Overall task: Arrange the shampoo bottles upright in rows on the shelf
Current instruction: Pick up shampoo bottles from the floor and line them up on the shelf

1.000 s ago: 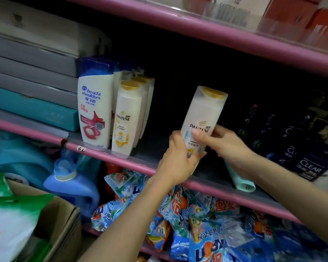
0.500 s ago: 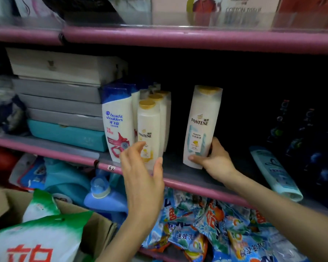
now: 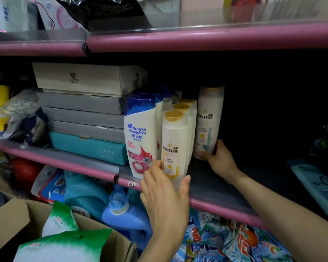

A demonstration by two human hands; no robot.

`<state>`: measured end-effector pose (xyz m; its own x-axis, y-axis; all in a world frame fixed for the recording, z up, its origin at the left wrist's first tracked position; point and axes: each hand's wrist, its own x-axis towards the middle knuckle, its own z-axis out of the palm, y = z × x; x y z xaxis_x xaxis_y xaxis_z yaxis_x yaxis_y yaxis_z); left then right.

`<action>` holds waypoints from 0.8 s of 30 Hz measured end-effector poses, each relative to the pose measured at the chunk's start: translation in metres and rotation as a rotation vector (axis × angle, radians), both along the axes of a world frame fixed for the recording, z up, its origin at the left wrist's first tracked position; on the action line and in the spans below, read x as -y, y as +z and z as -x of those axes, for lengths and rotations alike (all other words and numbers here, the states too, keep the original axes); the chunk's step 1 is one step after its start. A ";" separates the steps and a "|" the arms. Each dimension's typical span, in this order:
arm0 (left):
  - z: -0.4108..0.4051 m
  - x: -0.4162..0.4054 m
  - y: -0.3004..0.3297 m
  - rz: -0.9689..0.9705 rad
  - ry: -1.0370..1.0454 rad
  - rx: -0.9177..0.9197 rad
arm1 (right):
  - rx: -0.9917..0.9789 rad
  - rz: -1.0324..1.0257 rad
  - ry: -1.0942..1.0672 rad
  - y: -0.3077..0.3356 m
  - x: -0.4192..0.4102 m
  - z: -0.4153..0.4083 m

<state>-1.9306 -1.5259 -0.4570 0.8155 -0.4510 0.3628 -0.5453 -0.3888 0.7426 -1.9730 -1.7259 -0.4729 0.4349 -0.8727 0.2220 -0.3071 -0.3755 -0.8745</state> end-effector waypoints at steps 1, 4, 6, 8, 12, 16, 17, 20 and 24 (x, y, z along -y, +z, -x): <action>-0.001 0.002 0.000 -0.002 0.006 -0.013 | 0.000 -0.007 0.017 0.001 0.003 -0.004; -0.003 0.007 0.000 -0.023 0.023 -0.001 | 0.000 -0.021 0.052 -0.001 0.009 -0.015; -0.003 0.008 -0.001 -0.022 0.037 0.024 | -0.030 -0.009 0.057 -0.004 0.010 -0.021; -0.005 0.009 -0.002 -0.021 0.044 0.036 | -0.059 0.016 0.054 -0.005 0.012 -0.023; -0.004 0.008 -0.007 0.014 0.017 0.017 | -0.074 0.048 0.063 -0.007 0.015 -0.023; -0.005 0.007 -0.010 0.050 -0.001 0.007 | -0.094 0.067 0.068 -0.006 0.014 -0.025; -0.005 0.007 -0.010 0.056 -0.005 0.001 | -0.096 0.062 0.069 -0.005 0.014 -0.025; -0.005 0.007 -0.011 0.056 -0.003 -0.017 | -0.127 0.056 0.066 -0.006 0.015 -0.026; -0.004 0.006 -0.011 0.065 -0.001 -0.030 | -0.163 0.053 0.072 -0.006 0.015 -0.026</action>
<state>-1.9266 -1.5315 -0.4682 0.8258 -0.4283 0.3670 -0.5232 -0.3388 0.7820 -1.9473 -1.7409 -0.4787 0.5296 -0.8270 0.1886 -0.4139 -0.4460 -0.7936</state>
